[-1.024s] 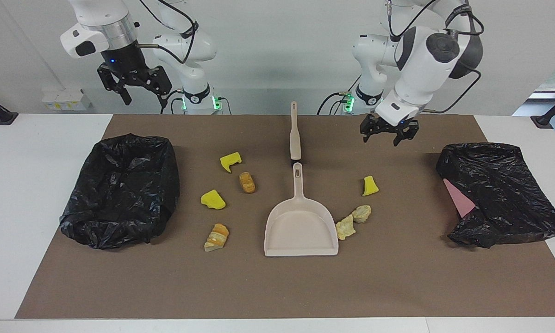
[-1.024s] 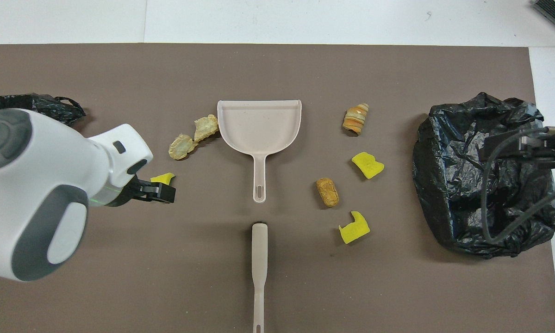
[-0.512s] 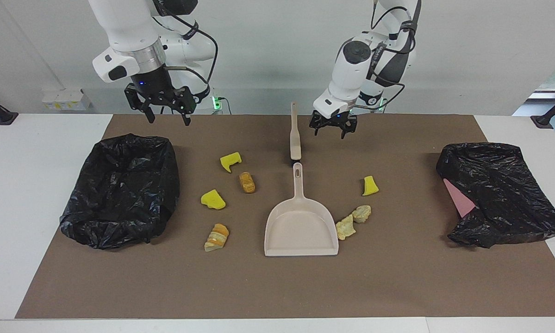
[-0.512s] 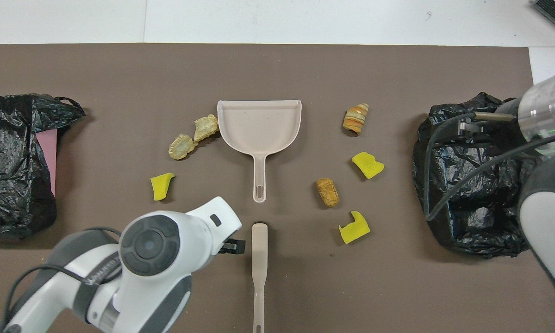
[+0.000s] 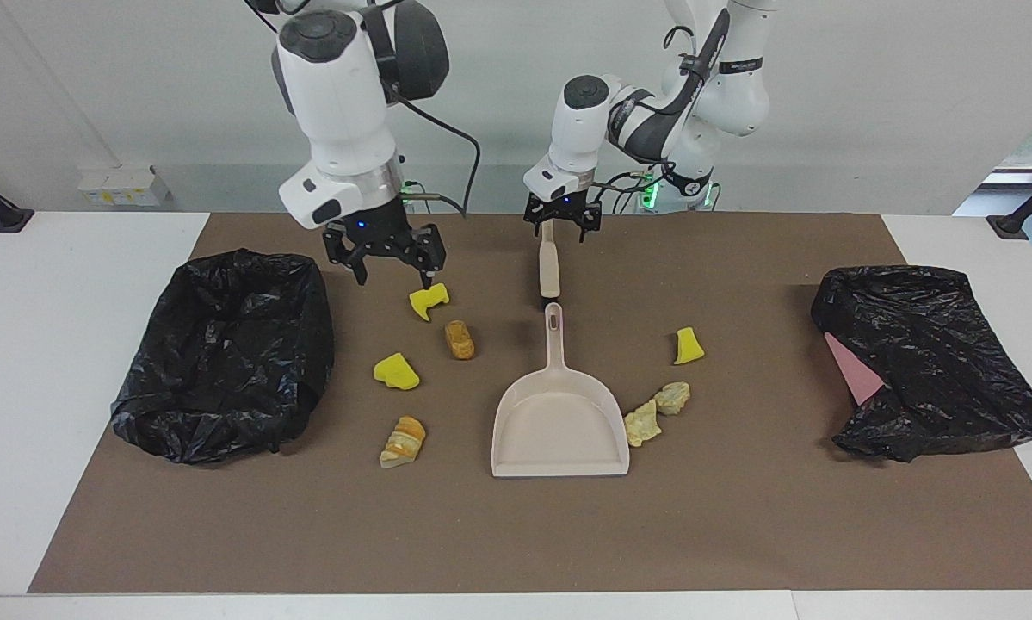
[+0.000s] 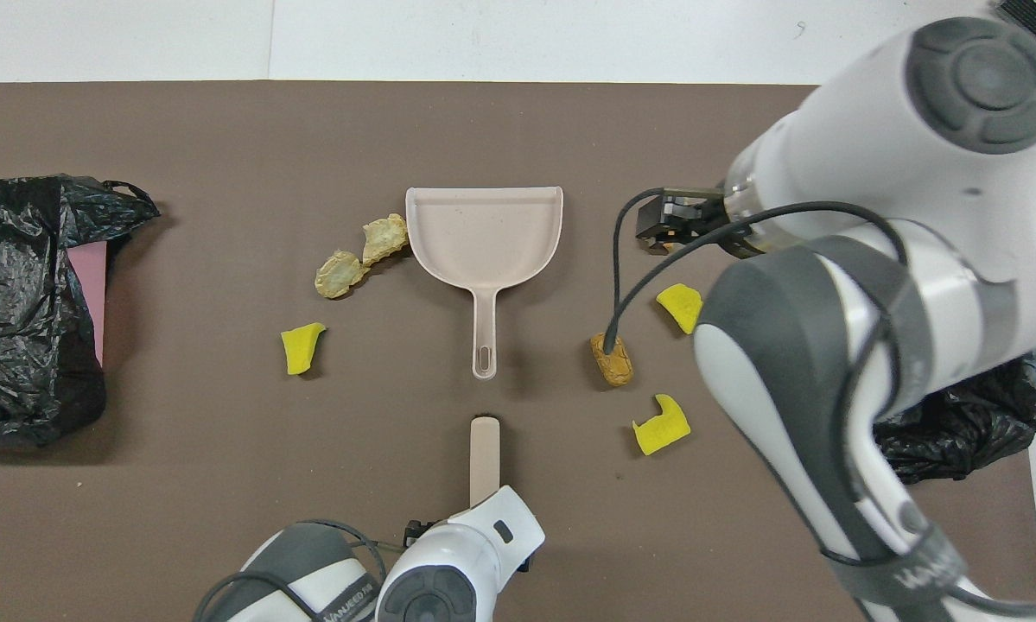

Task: Sweep and dump trash in bin
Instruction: 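Grasp the beige dustpan with the right gripper and pull it nearer, then grasp the beige brush with the left gripper and lift it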

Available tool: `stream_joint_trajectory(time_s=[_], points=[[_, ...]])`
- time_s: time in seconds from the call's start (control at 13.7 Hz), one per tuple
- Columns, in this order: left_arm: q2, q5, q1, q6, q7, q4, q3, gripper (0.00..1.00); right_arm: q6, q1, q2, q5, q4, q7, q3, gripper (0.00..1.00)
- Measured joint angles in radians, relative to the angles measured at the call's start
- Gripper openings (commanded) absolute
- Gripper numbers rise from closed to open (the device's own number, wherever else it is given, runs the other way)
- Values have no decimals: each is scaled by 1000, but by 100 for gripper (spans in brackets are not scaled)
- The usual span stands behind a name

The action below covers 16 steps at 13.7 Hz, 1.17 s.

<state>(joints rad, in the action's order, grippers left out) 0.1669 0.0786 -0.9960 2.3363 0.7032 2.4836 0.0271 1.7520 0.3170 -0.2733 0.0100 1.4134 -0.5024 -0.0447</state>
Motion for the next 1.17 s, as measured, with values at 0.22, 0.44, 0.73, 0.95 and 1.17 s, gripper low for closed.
stream_joint_trajectory(time_s=[0.22, 0.44, 0.73, 0.95, 1.17], points=[[-1, 0, -58, 14, 57, 26, 0, 91, 41, 75, -141, 20, -110, -78, 0, 100], [-1, 0, -72, 16, 79, 32, 1, 39, 80, 129, -226, 21, -158, -115, 0, 100], [-1, 0, -72, 13, 80, 36, 2, 0, 137, 209, -306, 21, -166, -169, 0, 100], [0, 0, -72, -13, 86, 38, 10, 0, 140, 262, -339, 21, -168, -186, 0, 100], [17, 0, -23, -55, 85, 37, 27, 0, 157, 271, -368, 21, -164, -186, 0, 92]])
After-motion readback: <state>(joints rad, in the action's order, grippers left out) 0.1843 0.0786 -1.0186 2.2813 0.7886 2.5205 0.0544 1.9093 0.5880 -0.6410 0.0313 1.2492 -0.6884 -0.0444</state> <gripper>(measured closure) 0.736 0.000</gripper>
